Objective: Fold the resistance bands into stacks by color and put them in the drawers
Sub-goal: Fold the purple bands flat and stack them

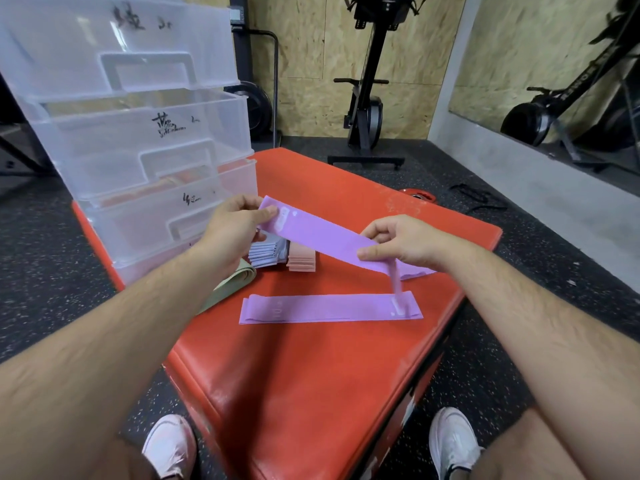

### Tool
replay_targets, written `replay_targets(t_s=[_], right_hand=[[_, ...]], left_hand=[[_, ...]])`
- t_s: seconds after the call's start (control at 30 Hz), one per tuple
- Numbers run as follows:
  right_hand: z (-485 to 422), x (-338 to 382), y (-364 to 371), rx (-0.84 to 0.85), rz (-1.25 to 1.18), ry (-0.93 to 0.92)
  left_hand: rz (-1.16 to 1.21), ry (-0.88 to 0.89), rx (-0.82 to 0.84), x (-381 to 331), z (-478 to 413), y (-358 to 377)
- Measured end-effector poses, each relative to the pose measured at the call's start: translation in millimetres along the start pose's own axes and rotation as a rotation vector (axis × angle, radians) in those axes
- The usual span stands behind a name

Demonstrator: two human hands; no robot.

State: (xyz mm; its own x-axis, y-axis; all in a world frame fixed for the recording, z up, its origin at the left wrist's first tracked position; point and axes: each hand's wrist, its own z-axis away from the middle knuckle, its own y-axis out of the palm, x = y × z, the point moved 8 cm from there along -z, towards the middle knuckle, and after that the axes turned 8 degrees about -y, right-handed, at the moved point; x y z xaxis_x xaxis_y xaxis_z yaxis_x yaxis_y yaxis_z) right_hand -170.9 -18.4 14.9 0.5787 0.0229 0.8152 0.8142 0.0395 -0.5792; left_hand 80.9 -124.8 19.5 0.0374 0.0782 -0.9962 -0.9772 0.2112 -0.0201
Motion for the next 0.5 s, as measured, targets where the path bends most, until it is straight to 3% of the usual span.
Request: replay_targets(t_s=[0.17,0.33,0.5], right_hand=[[24,-33,-24,0.010,0.050,0.110],[46,-69,-31,-0.005,-0.043,0.231],[51,-90,-14,0.014,0.056,0.275]], left_hand=[[-0.178,-0.016,-0.039,16,5,-16],[-0.700,0.074,-0.121,34,19,-27],[-0.884,0.173,-0.021,56,34,-15]])
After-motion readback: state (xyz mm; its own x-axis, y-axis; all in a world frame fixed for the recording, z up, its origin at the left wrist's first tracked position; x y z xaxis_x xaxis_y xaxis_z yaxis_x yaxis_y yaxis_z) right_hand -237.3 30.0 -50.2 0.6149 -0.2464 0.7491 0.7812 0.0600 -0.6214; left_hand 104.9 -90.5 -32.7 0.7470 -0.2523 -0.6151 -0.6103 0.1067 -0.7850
